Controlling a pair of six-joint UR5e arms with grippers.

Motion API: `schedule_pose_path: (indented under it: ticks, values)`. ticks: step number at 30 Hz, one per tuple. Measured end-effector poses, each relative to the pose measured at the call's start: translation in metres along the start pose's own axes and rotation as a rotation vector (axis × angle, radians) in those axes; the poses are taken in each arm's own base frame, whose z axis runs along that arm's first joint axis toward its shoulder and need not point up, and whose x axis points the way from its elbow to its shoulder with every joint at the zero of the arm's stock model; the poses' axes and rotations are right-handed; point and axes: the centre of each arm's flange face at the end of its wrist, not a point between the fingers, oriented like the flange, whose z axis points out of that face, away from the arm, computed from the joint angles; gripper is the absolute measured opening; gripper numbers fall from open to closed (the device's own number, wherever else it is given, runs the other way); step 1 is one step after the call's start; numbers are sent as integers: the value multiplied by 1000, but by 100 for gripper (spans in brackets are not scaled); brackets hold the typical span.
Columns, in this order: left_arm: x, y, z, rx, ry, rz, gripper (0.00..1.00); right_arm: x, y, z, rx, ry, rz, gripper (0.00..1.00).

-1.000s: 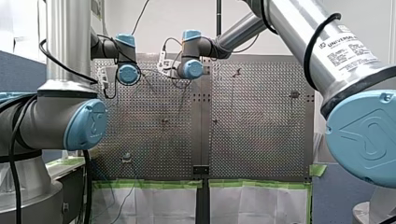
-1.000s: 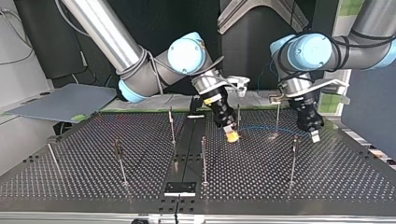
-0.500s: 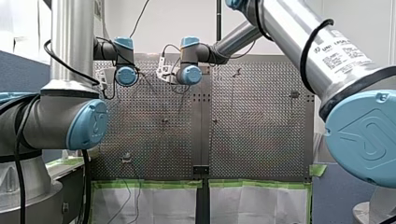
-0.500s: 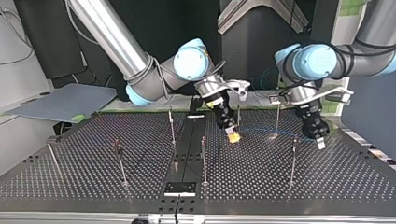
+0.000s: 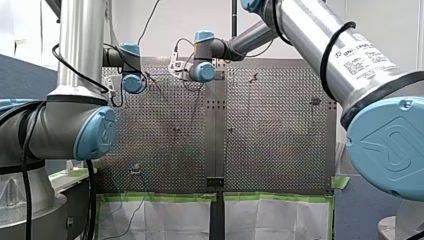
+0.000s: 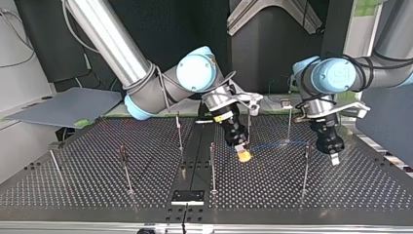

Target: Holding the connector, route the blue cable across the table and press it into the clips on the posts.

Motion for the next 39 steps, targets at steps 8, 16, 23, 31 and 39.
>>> schedule_pose_path:
  ticks: [8,16,23,31,39]
  values:
    - [20,8,15,21,13,-12,0,6,12,4,-19,8,-2,0]
    - [23,13,19,29,18,-38,0,8,15,5,-23,12,-3,0]
    - [26,14,16,22,47,-103,34,7,16,4,-25,6,-3,0]
    - [27,11,3,10,113,-134,100,5,16,3,-30,-5,-4,0]
    - [0,12,-11,-50,119,-179,100,2,16,0,-44,-26,-7,0]
